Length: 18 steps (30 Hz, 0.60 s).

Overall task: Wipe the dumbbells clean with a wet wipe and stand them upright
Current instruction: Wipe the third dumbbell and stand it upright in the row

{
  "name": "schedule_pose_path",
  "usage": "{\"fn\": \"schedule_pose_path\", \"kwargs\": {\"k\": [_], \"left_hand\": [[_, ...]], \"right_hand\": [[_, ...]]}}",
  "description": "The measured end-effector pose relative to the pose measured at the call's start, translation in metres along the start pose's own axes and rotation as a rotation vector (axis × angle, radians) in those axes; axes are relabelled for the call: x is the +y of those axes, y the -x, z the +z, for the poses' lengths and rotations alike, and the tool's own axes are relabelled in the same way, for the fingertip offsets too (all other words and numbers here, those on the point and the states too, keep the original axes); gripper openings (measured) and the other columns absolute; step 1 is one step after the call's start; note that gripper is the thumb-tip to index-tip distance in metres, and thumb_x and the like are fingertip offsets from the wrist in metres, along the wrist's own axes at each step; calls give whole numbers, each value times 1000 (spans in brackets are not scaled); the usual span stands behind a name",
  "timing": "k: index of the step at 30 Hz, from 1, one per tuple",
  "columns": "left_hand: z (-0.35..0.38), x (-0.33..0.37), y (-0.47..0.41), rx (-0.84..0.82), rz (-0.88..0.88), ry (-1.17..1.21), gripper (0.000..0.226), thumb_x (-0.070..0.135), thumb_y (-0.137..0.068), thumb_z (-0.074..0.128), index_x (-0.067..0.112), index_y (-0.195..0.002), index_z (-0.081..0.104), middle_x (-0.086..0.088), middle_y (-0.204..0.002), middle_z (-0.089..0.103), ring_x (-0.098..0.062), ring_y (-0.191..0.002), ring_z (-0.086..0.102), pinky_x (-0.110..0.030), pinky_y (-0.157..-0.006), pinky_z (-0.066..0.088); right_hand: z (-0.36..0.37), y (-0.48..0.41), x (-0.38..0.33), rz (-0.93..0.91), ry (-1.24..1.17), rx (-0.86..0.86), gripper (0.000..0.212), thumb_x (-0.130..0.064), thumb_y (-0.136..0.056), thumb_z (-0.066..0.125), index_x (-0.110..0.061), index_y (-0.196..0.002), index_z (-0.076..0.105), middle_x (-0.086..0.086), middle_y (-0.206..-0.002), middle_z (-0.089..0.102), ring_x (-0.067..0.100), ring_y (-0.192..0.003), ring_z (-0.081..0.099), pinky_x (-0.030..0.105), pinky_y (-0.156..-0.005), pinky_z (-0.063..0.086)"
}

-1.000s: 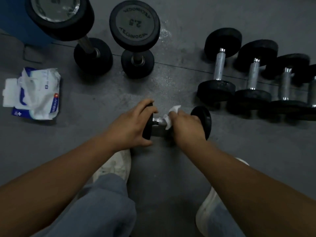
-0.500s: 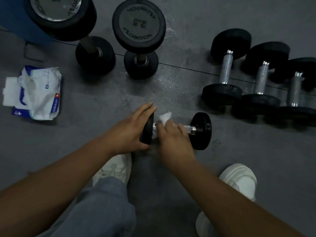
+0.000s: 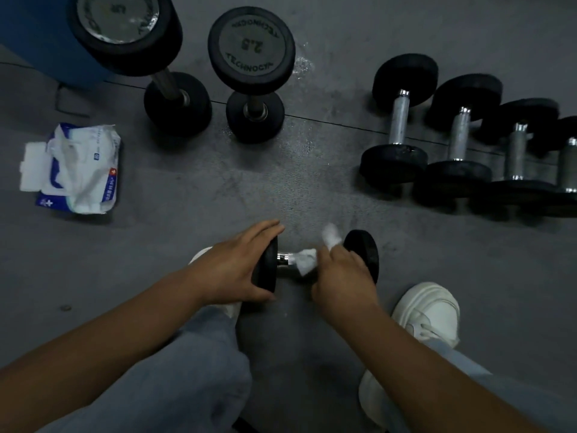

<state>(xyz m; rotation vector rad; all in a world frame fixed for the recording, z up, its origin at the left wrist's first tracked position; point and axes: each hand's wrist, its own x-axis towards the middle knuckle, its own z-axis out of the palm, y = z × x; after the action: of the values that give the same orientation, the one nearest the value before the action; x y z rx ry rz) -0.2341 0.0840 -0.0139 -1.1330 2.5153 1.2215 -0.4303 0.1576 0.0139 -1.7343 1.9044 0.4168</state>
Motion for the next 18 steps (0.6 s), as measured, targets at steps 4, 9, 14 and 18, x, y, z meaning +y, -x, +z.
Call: {"fn": "schedule_pose_path", "kwargs": {"k": [4, 9, 14, 18], "left_hand": [[11, 1, 14, -54, 24, 17, 123, 59, -66, 81, 33, -156, 2, 12, -164, 3, -8, -148, 18, -14, -111, 19], [26, 5, 25, -101, 90, 10, 118, 55, -63, 82, 31, -155, 12, 9, -162, 9, -11, -144, 26, -15, -105, 25], [21, 5, 14, -68, 107, 43, 97, 53, -61, 75, 30, -143, 29, 7, -154, 20, -14, -133, 40, -16, -99, 32], [-13, 0, -23, 107, 218, -32, 83, 51, -62, 66, 28, -135, 35, -6, -153, 29, -27, -134, 40, -37, -98, 46]], "right_hand": [[15, 19, -5, 8, 33, -12, 51, -27, -88, 54, -18, -138, 48, 8, -132, 53, 26, -127, 46, 45, -115, 20], [24, 21, -8, -13, 73, -147, 49, -20, -100, 39, -15, -148, 31, 10, -133, 47, 29, -123, 46, 41, -107, 30], [12, -11, -1, -121, 93, -200, 68, -29, -97, 49, -14, -154, 15, 4, -119, 60, 26, -106, 58, 38, -101, 34], [-21, -47, 10, -117, 103, -40, 59, -26, -93, 48, -17, -148, 29, 4, -111, 60, 26, -105, 58, 41, -105, 30]]}}
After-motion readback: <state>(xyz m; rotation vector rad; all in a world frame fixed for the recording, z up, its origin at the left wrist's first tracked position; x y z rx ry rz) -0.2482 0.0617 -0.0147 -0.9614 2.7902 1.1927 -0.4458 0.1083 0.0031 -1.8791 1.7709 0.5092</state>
